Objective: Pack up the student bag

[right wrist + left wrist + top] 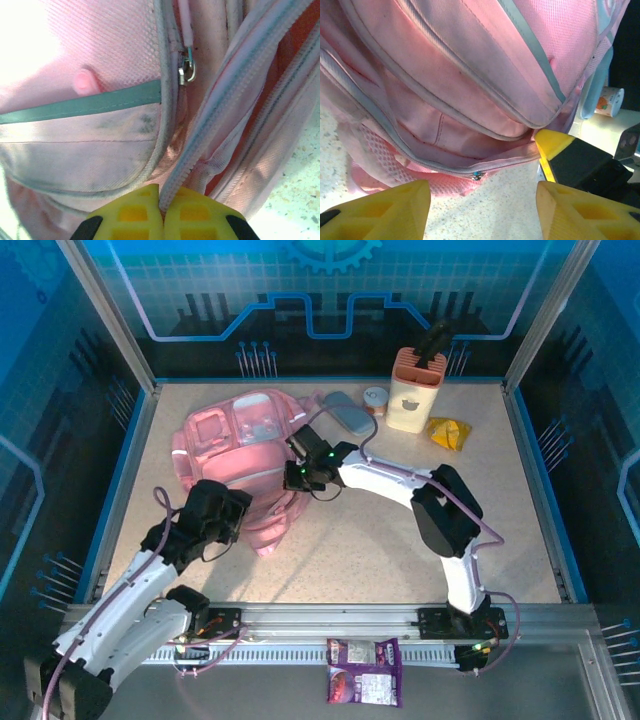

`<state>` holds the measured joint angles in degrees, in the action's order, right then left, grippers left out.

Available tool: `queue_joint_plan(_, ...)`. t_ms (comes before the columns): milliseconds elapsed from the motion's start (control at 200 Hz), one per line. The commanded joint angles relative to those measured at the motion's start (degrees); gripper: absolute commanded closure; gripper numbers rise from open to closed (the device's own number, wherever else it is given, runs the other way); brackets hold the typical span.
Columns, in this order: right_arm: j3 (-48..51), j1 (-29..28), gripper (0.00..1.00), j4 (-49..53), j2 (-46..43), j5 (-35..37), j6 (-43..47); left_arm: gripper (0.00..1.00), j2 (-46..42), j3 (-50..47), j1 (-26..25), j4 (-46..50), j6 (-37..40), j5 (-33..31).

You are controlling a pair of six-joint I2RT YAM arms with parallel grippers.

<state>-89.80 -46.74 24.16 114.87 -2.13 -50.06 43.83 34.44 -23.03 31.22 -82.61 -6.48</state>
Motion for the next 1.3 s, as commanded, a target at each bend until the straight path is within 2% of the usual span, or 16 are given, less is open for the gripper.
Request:
queue_joint_plan(0,0.82,-1.25,1.0,-6.18,-6.58,-1.53,-4.45,0.4,-0.6,-0.85,-1.79,0.47,-5.05,-1.08)
queue_joint_plan(125,3.73,-1.28,1.0,-12.12,-10.24,-3.04,-8.51,0.39,0.04,-1.04,-5.0,0.07,-9.58,-3.11)
queue_joint_plan(305,5.9,-1.34,1.0,-14.4,-11.57,-4.58,-10.08,0.38,-0.26,-2.05,-6.77,0.62,-14.59,-5.55)
queue_joint_plan(525,9.59,-1.26,1.0,-17.89,-13.54,-4.54,-10.57,0.5,0.32,-6.13,-6.69,-3.99,-20.64,-7.93)
queue_joint_plan(705,10.67,-1.33,1.0,-19.05,-13.7,-5.15,-10.84,0.56,3.1,-4.88,-6.69,-6.22,-20.37,-9.33)
queue_joint_plan(825,11.22,-1.45,1.0,-19.7,-13.79,-5.18,-11.02,0.57,5.03,-3.98,-6.68,-7.06,-20.26,-10.55)
queue_joint_plan(995,11.56,-1.6,1.0,-20.08,-13.95,-4.9,-11.28,0.57,9.69,-3.32,-6.59,-9.5,-21.62,-8.91)
queue_joint_plan(1060,11.76,-1.63,1.0,-20.08,-14.23,-4.4,-11.11,0.63,10.86,-3.5,-6.64,-11.32,-21.71,-8.46)
queue_joint_plan(1196,12.61,-1.54,1.0,-19.95,-14.74,-4.38,-9.02,0.88,10.52,-2.62,-6.42,-9.05,-20.79,-9.74)
queue_joint_plan(1296,15.51,-1.22,0.98,-21.87,-15.57,-5.45,-6.76,1.0,8.25,-2.7,-5.04,-7.99,-18.21,-9.98)
